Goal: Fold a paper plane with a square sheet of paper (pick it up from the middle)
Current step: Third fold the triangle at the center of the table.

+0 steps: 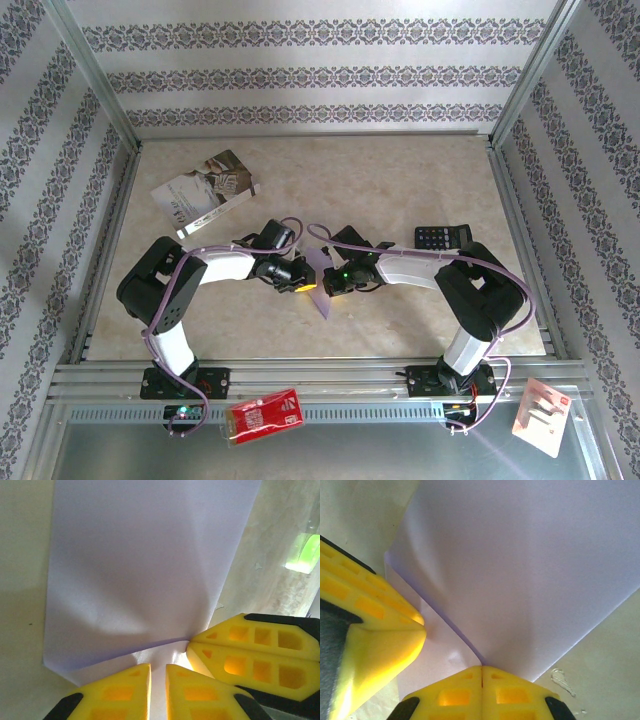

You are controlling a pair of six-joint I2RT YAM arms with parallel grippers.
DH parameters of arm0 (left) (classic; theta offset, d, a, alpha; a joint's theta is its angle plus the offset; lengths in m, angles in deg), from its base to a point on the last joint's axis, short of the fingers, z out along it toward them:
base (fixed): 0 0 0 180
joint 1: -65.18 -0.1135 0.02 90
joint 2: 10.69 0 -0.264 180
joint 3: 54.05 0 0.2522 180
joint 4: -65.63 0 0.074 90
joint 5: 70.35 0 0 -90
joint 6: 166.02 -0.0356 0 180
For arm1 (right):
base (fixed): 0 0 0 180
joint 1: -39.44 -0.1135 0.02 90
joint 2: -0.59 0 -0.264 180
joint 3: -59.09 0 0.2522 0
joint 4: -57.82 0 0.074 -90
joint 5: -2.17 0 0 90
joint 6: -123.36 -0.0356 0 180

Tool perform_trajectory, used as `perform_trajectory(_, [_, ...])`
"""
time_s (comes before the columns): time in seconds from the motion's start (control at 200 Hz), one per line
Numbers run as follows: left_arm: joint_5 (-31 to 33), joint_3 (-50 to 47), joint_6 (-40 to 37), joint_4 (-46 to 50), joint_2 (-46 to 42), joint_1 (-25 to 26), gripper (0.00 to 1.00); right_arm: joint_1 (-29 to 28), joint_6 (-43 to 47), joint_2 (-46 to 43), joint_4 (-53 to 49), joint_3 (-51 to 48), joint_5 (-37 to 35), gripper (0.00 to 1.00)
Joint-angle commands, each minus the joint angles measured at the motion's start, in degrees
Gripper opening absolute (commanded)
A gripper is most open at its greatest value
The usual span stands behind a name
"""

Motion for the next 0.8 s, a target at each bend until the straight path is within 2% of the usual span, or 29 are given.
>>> perform_trajectory(0.0, [0.5, -2.4, -0.2, -0.1, -4.6, 0.8, 0.17, 0.4, -0.1, 1.9, -1.8, -1.7, -0.9, 0.00])
perform_trajectory(0.145, [1.1, -7.6, 5.3, -5.9, -9.2, 3.4, 0.17, 0.4, -0.4, 2.0, -1.8, -1.9, -0.8, 0.00])
perform_trajectory(0.325, [2.3, -13.3, 14.0, -17.0, -10.9, 7.8, 0.13, 0.5, -0.5, 1.8, -1.6, -2.3, -0.9, 0.00])
perform_trajectory(0.51, [3.9, -14.2, 16.7, -21.5, -11.3, 10.7, 0.13, 0.5, -0.4, 1.4, -1.5, -2.5, -0.9, 0.00])
perform_trajectory(0.794, [3.9, -13.4, 17.0, -23.7, -9.7, 11.4, 0.13, 0.5, -0.3, 1.4, -1.4, -2.8, -1.0, 0.00])
